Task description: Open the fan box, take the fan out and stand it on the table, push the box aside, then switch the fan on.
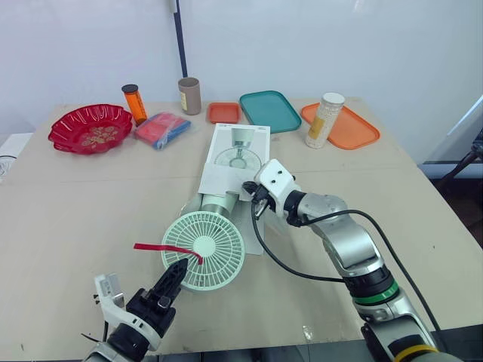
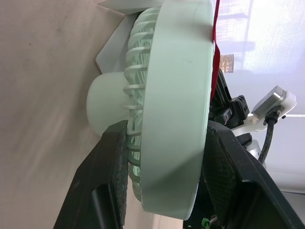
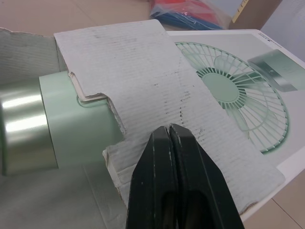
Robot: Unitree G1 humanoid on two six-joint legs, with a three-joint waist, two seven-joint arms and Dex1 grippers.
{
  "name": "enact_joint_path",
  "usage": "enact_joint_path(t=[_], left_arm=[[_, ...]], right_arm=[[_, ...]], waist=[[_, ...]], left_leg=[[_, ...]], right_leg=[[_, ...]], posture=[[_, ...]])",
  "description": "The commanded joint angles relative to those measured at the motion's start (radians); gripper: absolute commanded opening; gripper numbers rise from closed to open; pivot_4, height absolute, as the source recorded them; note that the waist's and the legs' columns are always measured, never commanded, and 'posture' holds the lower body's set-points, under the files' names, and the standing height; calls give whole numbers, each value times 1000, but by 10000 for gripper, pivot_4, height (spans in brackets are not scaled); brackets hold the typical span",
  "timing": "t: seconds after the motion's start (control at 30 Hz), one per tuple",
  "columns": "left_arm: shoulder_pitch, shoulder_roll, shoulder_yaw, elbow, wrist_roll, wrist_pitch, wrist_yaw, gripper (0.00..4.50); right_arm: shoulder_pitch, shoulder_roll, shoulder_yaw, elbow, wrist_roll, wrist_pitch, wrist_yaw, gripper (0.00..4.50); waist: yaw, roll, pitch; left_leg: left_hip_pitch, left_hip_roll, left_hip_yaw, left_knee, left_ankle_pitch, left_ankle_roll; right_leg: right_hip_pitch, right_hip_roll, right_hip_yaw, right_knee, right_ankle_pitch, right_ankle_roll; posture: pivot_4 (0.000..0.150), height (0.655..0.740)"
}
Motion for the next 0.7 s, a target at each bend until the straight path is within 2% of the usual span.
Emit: enact_joint_path(t=[0.03, 0.37, 0.7], left_arm=[[67, 29, 10, 44, 24, 1, 48, 16989], [105, 42, 21, 116, 64, 9, -11, 16989], [112, -12, 38, 183, 69, -7, -40, 16989]], right_arm=[[23, -6, 14, 30, -10, 28, 4, 0], [19, 6, 17, 35, -11, 30, -1, 0], [16, 11, 20, 39, -12, 27, 1, 0]], waist=[[0, 0, 0], [-1, 0, 0], [-1, 2, -2]], left_leg=[[0, 0, 0, 0, 0, 0], [0, 3, 2, 0, -2, -1], [0, 3, 2, 0, -2, -1]], right_leg=[[0, 0, 0, 0, 0, 0], [0, 2, 0, 0, -1, -1], [1, 2, 0, 0, -1, -2]], posture=[[1500, 7400], [1500, 7400], [1500, 7400]])
